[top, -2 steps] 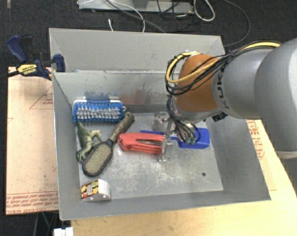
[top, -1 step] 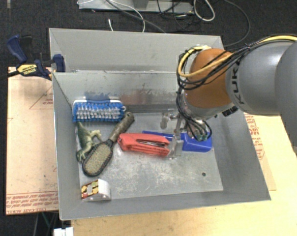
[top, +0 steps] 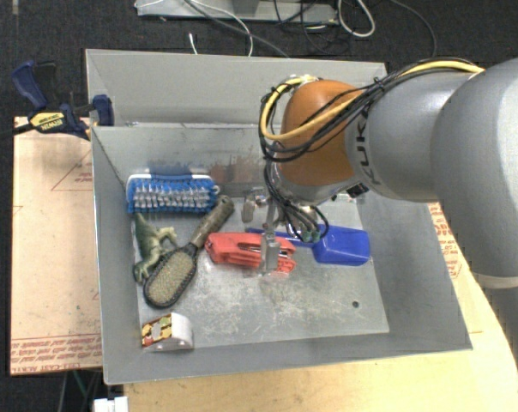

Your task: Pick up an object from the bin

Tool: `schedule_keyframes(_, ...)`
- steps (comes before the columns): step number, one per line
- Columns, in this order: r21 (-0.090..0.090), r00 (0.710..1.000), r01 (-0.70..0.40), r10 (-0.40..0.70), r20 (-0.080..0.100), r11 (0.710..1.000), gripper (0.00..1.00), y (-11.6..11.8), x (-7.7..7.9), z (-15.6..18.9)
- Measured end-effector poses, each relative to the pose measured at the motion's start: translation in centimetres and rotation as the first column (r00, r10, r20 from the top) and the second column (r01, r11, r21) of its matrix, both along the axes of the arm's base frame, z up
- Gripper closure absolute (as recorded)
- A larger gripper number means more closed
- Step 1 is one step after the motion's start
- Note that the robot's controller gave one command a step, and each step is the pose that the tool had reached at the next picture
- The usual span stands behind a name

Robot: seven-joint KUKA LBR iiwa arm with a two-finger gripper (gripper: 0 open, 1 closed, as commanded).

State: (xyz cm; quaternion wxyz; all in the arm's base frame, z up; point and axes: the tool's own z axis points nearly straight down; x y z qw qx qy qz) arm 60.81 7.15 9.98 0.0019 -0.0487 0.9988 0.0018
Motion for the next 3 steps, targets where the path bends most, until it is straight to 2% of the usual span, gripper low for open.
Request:
schedule_keyframes(1, -0.009, 0.994, -0.107, 0.107, 0.005, 0.994, 0.00, -10.4, 2.9, -3.0)
schedule_keyframes(2, 0.007, 0.985, 0.171, -0.172, 0.006, 0.985, 1.00, 0.4, -2.3, -2.8)
schedule_keyframes(3, 0.007, 0.985, 0.172, -0.172, 0.005, 0.985, 1.00, 0.4, -2.3, -2.8)
